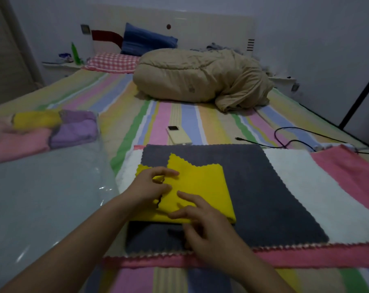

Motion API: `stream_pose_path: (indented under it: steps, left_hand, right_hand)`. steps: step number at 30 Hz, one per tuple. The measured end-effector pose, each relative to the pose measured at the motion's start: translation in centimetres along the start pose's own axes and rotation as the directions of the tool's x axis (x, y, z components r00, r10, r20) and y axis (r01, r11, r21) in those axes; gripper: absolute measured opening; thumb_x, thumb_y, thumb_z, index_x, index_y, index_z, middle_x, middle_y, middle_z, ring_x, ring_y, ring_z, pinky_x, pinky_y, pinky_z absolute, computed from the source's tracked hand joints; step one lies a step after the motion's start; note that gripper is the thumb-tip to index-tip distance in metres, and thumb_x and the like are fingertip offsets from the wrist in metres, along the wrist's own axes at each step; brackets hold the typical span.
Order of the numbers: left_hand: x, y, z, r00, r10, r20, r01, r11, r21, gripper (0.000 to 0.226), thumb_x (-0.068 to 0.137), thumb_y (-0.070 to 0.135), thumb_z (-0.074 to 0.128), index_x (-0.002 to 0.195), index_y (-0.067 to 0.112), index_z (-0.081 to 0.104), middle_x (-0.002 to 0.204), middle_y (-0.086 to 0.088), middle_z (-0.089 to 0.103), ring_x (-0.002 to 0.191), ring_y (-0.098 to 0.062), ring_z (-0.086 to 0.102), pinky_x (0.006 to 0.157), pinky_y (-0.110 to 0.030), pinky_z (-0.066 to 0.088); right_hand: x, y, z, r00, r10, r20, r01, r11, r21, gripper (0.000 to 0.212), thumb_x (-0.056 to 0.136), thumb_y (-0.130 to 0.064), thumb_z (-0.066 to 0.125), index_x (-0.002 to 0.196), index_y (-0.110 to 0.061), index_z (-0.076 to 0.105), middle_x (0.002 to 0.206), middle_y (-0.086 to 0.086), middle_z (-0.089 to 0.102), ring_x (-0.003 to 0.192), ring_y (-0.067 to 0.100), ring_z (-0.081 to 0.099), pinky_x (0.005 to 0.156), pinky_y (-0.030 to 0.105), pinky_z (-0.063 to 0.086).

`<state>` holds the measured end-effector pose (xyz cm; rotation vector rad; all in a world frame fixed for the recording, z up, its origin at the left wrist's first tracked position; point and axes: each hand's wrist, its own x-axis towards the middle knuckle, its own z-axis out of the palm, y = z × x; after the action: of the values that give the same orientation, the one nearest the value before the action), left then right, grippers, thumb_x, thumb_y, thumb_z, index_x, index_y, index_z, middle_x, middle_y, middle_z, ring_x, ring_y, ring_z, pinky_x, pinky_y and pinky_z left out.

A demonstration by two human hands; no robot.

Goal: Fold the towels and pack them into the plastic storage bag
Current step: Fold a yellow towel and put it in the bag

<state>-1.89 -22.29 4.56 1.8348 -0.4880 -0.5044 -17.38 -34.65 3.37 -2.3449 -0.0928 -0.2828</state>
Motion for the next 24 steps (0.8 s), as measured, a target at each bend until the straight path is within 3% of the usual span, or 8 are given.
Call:
stream_pose_path:
  steps: [3,5,8,10,13,17,20,24]
  left_hand:
    - [-0.5,0.4,-0.5,0.994,0.048,-0.101,-0.050,0.999,-0.011,0.042,0.084,-0.010,0.057,0.101,0.026,0.071,0.075,-0.009,0.059,0.047,-0.013,0.039,0.043,-0.022,0.033]
    - [-1.0,0.5,-1.6,0.988,0.031,-0.150,-0.039,0.998,-0.047,0.040,0.086,-0.009,0.058,0.103,0.025,0.072,0.088,-0.007,0.062,0.052,-0.010,0.050,0.044,-0.021,0.038]
    - [-1.8,0.0,-3.1,0.990,-0.035,-0.138,0.022,0.995,-0.100,0.038,0.087,-0.008,0.058,0.098,0.024,0.073,0.106,-0.007,0.065,0.072,-0.017,0.056,0.058,-0.023,0.044]
    - [-2.0,-0.4,-4.1,0.987,-0.063,-0.148,0.047,0.993,-0.110,0.043,0.087,-0.010,0.056,0.094,0.028,0.074,0.103,-0.014,0.066,0.081,-0.022,0.051,0.072,-0.033,0.043]
    - [-1.9,-1.0,-4.9,0.983,-0.095,-0.154,0.089,0.995,-0.044,0.046,0.088,-0.009,0.054,0.117,0.024,0.066,0.094,-0.010,0.065,0.070,-0.023,0.055,0.064,-0.024,0.048]
    - [-1.8,-1.9,-4.6,0.986,-0.074,-0.152,0.080,0.996,0.033,0.049,0.090,-0.009,0.053,0.134,0.013,0.054,0.134,-0.008,0.053,0.071,-0.005,0.054,0.050,-0.008,0.044]
    - [-1.7,-2.3,-4.3,0.982,-0.076,-0.172,0.084,0.995,0.043,0.049,0.091,-0.008,0.053,0.135,0.012,0.052,0.141,-0.014,0.049,0.074,-0.004,0.053,0.050,-0.007,0.044]
    - [-1.7,-2.5,-4.5,0.980,-0.113,-0.163,0.118,0.993,0.020,0.047,0.091,-0.006,0.054,0.134,0.015,0.054,0.132,-0.016,0.054,0.076,-0.008,0.055,0.054,-0.012,0.046]
  right_hand:
    - [0.0,0.9,-1.4,0.978,0.000,-0.210,0.021,0.995,0.100,0.031,0.083,-0.021,0.043,0.095,-0.033,0.069,0.128,-0.022,0.052,0.078,0.010,0.065,0.067,0.036,0.053]
    - [0.0,1.8,-2.5,0.931,0.030,-0.365,-0.009,0.998,0.059,0.032,0.085,-0.006,0.050,0.090,-0.031,0.070,0.114,-0.016,0.059,0.090,0.003,0.062,0.065,0.022,0.049]
    - [-0.1,3.2,-3.6,0.869,0.156,-0.469,-0.187,0.982,-0.019,0.029,0.089,-0.004,0.056,0.092,-0.032,0.064,0.105,-0.010,0.058,0.081,0.002,0.057,0.060,0.017,0.043]
    - [0.2,3.7,-3.7,0.851,0.307,-0.426,-0.334,0.943,0.013,0.017,0.094,-0.018,0.056,0.104,-0.031,0.058,0.109,-0.006,0.057,0.079,0.002,0.054,0.068,0.026,0.047]
    - [1.1,3.5,-3.5,0.819,0.529,-0.221,-0.499,0.848,0.181,0.032,0.095,-0.035,0.055,0.125,-0.025,0.048,0.101,-0.013,0.057,0.085,0.002,0.054,0.079,0.037,0.050]
    - [2.5,2.4,-3.2,0.795,0.599,-0.093,-0.543,0.772,0.331,0.053,0.091,-0.049,0.054,0.134,-0.023,0.041,0.100,-0.010,0.059,0.089,0.014,0.061,0.075,0.041,0.055]
    - [2.8,1.8,-3.3,0.825,0.559,0.081,-0.545,0.750,0.376,0.076,0.085,-0.050,0.061,0.147,-0.032,0.021,0.124,-0.010,0.049,0.097,0.012,0.058,0.069,0.033,0.055]
    - [1.6,2.2,-3.1,0.919,0.356,0.172,-0.383,0.909,0.166,0.098,0.083,-0.022,0.067,0.145,-0.049,-0.004,0.141,-0.019,0.029,0.105,0.008,0.056,0.076,0.031,0.051]
